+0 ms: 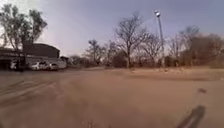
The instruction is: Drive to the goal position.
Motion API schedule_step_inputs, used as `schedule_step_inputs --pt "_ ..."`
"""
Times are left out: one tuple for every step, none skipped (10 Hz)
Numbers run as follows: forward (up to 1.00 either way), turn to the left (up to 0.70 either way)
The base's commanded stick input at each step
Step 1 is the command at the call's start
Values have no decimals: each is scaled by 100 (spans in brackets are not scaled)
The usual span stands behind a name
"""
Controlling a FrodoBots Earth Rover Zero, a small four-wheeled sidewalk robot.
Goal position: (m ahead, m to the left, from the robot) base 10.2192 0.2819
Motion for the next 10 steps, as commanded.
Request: schedule_step_inputs --pt "70 0" --pt "70 0" --pt "70 0" --pt "70 0" --pt "70 0" --pt "70 0" --pt "70 0" --pt "70 0" --pt "70 0" --pt "70 0"
